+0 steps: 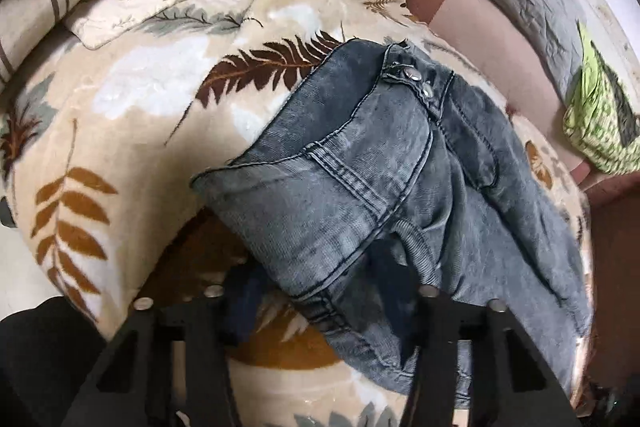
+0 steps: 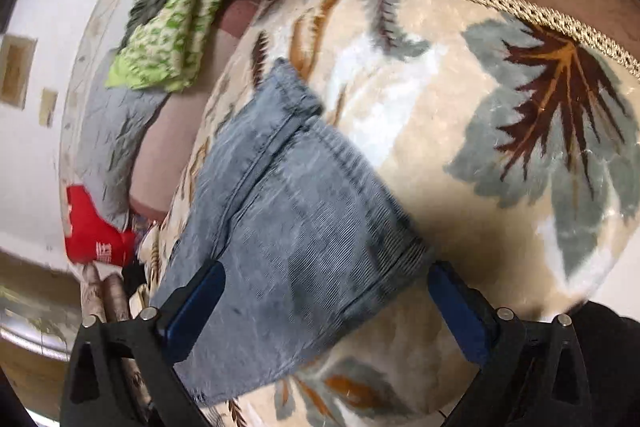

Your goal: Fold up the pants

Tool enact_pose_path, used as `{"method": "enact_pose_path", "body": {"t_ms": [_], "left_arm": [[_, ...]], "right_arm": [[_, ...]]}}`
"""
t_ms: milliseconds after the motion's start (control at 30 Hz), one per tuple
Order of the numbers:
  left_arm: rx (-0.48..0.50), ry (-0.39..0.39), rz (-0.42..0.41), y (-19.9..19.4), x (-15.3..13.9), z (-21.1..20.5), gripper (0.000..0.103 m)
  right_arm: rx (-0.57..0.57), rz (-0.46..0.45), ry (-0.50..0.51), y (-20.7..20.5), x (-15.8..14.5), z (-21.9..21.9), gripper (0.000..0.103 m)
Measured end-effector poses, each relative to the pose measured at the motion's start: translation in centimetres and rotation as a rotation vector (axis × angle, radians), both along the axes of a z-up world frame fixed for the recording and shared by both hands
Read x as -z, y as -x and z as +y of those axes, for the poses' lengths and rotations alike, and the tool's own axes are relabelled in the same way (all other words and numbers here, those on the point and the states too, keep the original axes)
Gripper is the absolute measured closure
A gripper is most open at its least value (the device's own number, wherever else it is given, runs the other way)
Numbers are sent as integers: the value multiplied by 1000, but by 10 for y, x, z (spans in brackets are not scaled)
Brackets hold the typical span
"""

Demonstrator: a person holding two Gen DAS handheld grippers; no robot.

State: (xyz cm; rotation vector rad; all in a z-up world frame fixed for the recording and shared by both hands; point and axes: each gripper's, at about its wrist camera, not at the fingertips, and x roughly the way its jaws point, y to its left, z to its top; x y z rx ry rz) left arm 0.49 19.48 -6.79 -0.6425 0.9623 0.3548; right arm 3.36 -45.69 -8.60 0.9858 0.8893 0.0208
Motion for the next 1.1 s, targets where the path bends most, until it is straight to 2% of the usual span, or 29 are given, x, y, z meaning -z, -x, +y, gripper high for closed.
{"method": "enact_pose_path", "body": {"t_ms": [67,100,133,167,200,233,333,400,533,600,667,700,733,767,800,833,867,967,1033,1100], "left_arm": [[-9,38,-9,-2,2,7,60],[-13,53,-13,-3,3,10,64],[-16,61,-13,-4,4,12,72],[-16,66,-12,-5,5,15,81],[-17,68,-5,-7,6,15,88],[-19,76,-2,-8,8,16,89],[-14,69,2,-12,5,17,92],[-26,34,-21,-7,-7,13,93],[-57,-49,-130,22,-46,-3,94],[-56,-63,-146,37,-52,-11,94],[-41,-61,-109,47,-41,-16,93],[-39,-57,-79,47,-33,-16,92],[-37,-58,-37,46,-22,-14,91],[-42,-48,-19,45,-16,-11,86],[-50,-38,-5,45,-13,-8,85],[-57,-44,13,44,-15,-5,71],[-67,-57,13,46,-19,-4,60],[-76,-147,-65,49,-50,-8,42],[-61,-193,-120,48,-68,-15,37],[-11,-219,-175,42,-80,-26,31]], "right_arm": [[14,0,2,-3,1,-3,16],[10,0,23,-4,-1,-4,28],[7,3,35,-5,-2,-4,44],[5,11,42,-5,0,-7,54],[5,22,47,-6,3,-9,71],[-1,34,49,-9,5,-12,81],[-25,41,59,-14,6,-13,86],[-63,14,119,-18,-8,-6,89],[-97,-62,241,-14,-48,-2,90],[-103,-88,299,-6,-64,-2,90],[-89,-81,368,1,-66,-6,89],[-89,-38,379,0,-56,-10,83],[-102,19,376,-4,-44,-12,72],[-100,101,379,-5,-27,-17,63],[-93,147,381,-5,-20,-19,47],[-89,163,353,-4,-18,-23,37],[-72,119,353,1,-27,-25,33],[-12,28,480,13,-61,-23,31],[-45,-78,431,17,-82,-15,28],[-117,-139,377,15,-89,-2,26]]}}
